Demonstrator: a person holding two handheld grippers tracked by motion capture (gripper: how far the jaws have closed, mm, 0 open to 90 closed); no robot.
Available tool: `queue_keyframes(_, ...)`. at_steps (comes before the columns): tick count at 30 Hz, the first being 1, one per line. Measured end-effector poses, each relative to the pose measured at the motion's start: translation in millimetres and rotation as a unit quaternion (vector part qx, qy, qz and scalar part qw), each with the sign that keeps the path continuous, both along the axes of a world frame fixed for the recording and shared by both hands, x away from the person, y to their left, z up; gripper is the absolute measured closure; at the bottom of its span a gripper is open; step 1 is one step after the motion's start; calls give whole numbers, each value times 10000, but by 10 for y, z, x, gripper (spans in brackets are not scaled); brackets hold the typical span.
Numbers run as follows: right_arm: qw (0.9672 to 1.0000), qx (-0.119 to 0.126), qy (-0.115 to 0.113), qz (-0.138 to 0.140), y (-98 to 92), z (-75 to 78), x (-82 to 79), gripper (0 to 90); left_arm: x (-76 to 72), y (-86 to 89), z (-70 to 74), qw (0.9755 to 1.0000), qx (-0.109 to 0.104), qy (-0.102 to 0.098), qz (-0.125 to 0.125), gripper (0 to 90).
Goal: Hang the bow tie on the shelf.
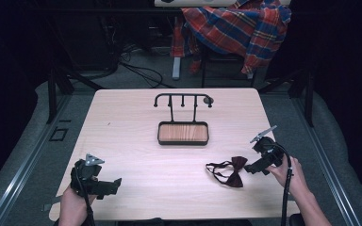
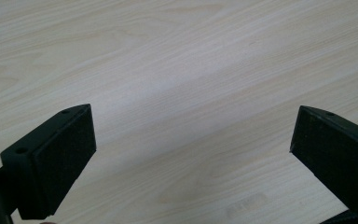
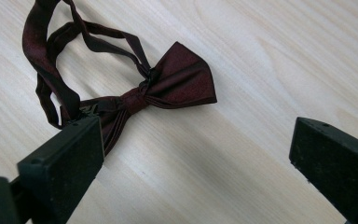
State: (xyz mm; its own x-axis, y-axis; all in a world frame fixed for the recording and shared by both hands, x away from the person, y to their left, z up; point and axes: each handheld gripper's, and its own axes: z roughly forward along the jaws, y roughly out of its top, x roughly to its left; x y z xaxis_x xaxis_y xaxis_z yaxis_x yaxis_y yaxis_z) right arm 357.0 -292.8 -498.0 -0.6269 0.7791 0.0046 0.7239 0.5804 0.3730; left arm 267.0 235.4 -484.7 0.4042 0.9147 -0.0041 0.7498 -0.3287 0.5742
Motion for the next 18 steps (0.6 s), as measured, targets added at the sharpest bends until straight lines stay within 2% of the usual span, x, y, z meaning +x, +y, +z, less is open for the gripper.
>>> queue_keyframes(1,9999,-58,65,54,1,-2,8,18,0,-2,-1,10000,2,-4,0,1)
queue_keyframes(2,10000,2,33,8,17,-17,4,12,-1,-5,-2,10000,7,-9,0,2)
queue_keyframes(3,9999,-81,82,98,23,-9,16,5,-1,-9,-3,10000,4,-21,7,1)
queue_keyframes(6,9998,-121,-27,154,72,-8,23,0,-2,-10,-3,10000,7,-10,13,1)
queue_keyframes(7,9998,-59,-50,169,94,-15,22,0,-4,-7,0,10000,11,-3,7,1)
queue_keyframes(11,9990,-275,-58,348,162,-9,42,0,1,0,-5,10000,10,-3,11,1)
queue_keyframes(17,9980,-330,-35,533,216,-18,112,0,18,6,-11,10000,22,56,16,1)
queue_keyframes(18,9984,-261,-58,500,224,-25,113,0,13,-1,-12,10000,40,52,23,1)
